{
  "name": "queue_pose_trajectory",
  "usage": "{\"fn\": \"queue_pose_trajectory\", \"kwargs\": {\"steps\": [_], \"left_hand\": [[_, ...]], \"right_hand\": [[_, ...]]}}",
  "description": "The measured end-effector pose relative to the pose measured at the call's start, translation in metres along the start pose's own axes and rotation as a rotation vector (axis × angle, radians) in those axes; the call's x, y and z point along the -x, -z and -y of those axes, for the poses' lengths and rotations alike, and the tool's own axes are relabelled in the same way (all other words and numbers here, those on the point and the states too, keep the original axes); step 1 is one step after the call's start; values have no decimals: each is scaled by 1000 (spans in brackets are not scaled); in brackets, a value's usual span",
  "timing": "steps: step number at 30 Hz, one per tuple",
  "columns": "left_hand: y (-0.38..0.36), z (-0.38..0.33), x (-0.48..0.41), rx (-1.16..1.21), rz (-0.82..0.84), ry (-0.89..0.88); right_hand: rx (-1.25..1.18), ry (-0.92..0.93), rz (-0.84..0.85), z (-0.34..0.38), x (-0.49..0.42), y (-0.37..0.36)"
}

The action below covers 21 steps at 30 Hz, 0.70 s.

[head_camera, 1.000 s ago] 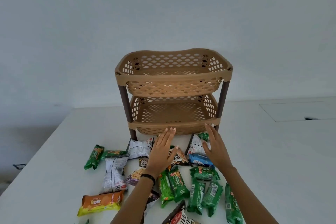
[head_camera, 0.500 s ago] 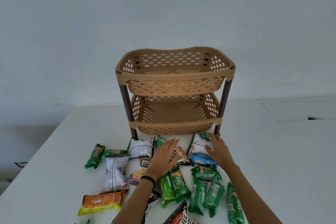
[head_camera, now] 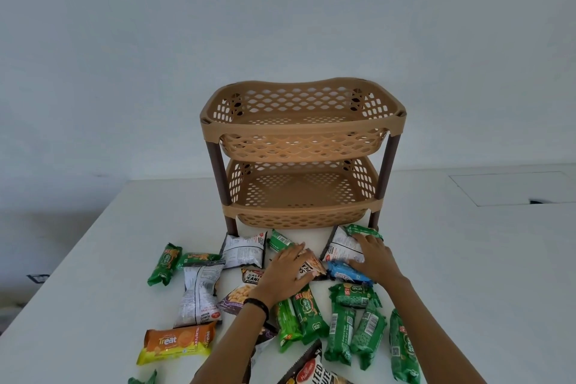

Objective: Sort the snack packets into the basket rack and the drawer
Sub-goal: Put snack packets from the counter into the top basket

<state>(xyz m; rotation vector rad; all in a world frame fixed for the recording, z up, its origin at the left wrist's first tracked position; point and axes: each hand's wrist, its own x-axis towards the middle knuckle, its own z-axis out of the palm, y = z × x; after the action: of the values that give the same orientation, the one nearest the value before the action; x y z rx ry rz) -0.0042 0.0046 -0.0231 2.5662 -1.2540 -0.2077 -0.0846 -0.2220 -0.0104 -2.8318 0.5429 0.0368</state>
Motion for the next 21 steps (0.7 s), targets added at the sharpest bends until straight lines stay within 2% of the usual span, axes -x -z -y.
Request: {"fn": "queue_pose_trajectory", "kwargs": {"steps": [7,12,21], "left_hand": [[2,-5,-1,-30,64,48],[7,-6,0,-57,100,70],[20,-7,4,-118,33,100]], "right_hand": [[36,-53,29,-2,-1,2],[-26,-6,53,-1,4,0],[-7,42,102,0,8,9]]}}
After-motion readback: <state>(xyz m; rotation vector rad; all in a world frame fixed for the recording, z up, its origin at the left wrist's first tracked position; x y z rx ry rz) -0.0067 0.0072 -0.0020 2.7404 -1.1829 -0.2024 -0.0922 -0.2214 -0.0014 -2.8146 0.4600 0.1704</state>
